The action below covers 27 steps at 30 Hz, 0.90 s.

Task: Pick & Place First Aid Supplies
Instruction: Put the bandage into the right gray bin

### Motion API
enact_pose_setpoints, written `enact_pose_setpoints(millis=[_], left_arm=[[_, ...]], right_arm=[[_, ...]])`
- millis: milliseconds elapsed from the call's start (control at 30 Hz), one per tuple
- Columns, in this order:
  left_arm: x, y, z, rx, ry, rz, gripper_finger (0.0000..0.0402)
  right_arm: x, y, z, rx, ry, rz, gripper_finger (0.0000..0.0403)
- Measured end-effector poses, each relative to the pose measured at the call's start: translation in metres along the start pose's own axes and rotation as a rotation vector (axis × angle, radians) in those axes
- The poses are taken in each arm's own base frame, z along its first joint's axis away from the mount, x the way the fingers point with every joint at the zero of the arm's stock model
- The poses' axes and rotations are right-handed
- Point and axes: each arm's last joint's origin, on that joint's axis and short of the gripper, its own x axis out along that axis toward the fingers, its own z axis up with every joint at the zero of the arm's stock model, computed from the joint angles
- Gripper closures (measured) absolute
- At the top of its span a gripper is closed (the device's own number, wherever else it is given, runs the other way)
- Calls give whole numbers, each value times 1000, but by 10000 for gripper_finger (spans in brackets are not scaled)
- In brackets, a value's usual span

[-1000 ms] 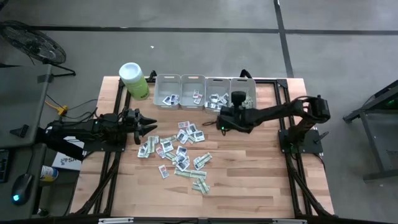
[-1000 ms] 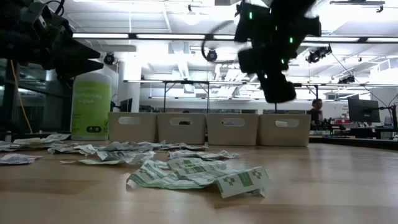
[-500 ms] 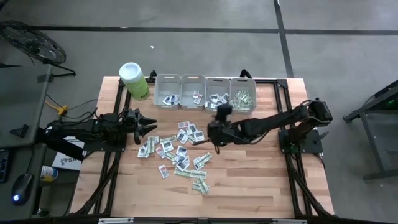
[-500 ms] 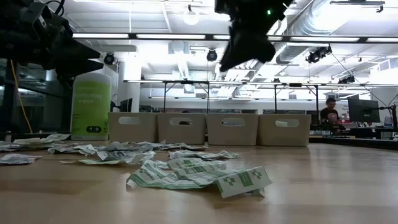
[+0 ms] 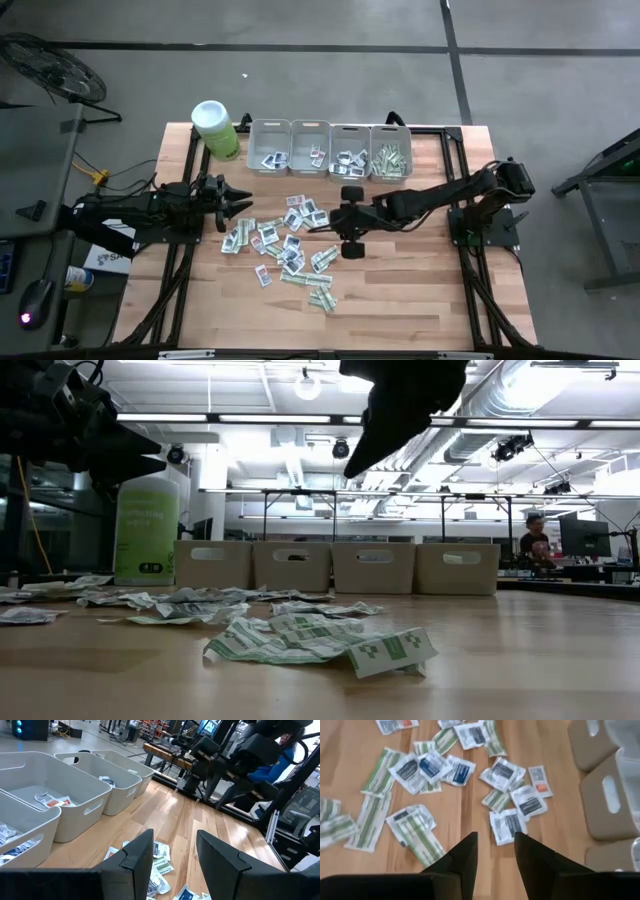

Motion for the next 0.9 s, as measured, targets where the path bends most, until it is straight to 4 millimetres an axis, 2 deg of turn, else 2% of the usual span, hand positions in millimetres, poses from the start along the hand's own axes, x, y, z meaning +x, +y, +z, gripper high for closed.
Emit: enact_pose_setpoints(millis=[100, 267, 367, 567, 900], left_arm=[[0, 0, 0, 0, -1, 0, 252], [0, 0, 0, 0, 0, 0, 252], [0, 0, 0, 0, 0, 0, 252], [0, 0, 0, 0, 0, 0, 252], [0, 0, 0, 0, 0, 0, 252]], right_arm=[[2, 0, -3, 12, 30, 29, 281], [11, 3, -6, 319, 62, 24, 281], [21, 7, -10, 447, 98, 15, 281], [44, 19, -22, 528, 189, 27, 281], [59, 26, -29, 670, 261, 51, 281]])
